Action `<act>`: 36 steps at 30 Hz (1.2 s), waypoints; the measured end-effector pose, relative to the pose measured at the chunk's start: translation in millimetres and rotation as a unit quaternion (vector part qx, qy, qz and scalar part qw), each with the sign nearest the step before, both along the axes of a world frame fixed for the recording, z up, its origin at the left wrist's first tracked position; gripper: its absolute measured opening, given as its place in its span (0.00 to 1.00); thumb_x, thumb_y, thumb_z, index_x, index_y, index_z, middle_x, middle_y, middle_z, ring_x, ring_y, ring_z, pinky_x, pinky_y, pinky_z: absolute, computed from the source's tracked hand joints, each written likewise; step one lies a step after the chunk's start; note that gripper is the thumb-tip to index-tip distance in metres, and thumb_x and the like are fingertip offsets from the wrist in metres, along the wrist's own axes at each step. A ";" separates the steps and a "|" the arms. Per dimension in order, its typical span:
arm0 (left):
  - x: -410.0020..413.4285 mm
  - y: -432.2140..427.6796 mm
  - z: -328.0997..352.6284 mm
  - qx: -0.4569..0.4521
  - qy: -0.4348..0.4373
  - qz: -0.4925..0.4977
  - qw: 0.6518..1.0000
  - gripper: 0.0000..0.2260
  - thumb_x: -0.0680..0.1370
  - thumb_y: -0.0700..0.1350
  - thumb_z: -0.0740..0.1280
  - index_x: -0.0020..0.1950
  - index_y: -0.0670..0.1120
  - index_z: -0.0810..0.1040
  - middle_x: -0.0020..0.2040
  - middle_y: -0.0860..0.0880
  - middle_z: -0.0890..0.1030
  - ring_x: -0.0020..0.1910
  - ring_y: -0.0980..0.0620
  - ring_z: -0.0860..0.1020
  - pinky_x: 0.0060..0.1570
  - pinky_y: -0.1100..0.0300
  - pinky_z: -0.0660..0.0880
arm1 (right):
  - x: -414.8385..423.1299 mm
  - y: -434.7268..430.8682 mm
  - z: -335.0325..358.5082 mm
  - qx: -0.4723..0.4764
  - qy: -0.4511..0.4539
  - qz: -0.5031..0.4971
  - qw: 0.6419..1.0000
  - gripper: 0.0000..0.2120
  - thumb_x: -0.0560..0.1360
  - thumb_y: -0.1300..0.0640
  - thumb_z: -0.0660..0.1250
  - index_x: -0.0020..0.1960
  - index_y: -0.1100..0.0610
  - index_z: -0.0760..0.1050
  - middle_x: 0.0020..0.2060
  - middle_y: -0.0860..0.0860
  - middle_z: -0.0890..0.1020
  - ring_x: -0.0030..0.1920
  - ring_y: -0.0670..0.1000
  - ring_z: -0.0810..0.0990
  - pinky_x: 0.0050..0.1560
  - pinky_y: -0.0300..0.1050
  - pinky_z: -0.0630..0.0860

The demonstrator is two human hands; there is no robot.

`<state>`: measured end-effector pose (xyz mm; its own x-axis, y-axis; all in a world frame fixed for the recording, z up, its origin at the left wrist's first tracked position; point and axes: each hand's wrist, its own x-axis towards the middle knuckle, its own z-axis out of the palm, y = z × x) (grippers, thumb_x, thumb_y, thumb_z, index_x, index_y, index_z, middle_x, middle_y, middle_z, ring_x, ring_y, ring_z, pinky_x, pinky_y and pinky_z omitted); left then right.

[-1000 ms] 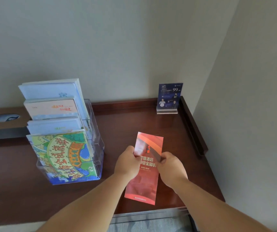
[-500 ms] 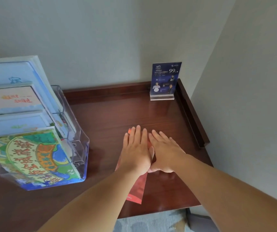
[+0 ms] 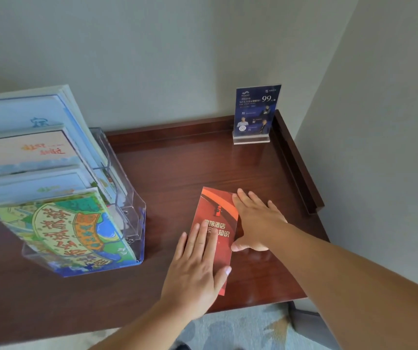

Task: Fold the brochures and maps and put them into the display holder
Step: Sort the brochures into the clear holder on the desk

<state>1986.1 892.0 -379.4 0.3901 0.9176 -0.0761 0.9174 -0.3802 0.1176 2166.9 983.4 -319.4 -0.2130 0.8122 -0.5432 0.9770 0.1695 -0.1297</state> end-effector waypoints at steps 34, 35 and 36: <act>16.4 72.1 63.9 -0.236 -0.293 0.442 0.814 0.06 0.75 0.39 0.62 0.40 0.42 0.77 0.36 0.47 0.77 0.39 0.42 0.76 0.37 0.58 0.70 | -24.0 -69.9 -7.6 0.042 0.090 -0.068 0.993 0.44 0.75 0.45 0.68 0.80 0.50 0.45 0.79 0.49 0.42 0.79 0.51 0.42 0.76 0.50 0.47; 17.6 71.2 66.1 -0.243 -0.285 0.428 0.822 0.09 0.75 0.38 0.61 0.35 0.43 0.74 0.33 0.47 0.75 0.36 0.43 0.75 0.35 0.59 0.69 | -23.4 -70.9 -5.7 0.039 0.097 -0.073 0.992 0.43 0.75 0.46 0.69 0.80 0.50 0.45 0.79 0.48 0.42 0.79 0.51 0.43 0.76 0.50 0.49; 18.8 70.4 68.5 -0.245 -0.282 0.416 0.829 0.11 0.76 0.37 0.60 0.33 0.44 0.73 0.33 0.47 0.74 0.34 0.45 0.73 0.33 0.59 0.68 | -23.1 -72.1 -3.1 0.041 0.114 -0.085 0.989 0.42 0.75 0.48 0.69 0.80 0.49 0.46 0.79 0.47 0.43 0.79 0.51 0.45 0.76 0.51 0.52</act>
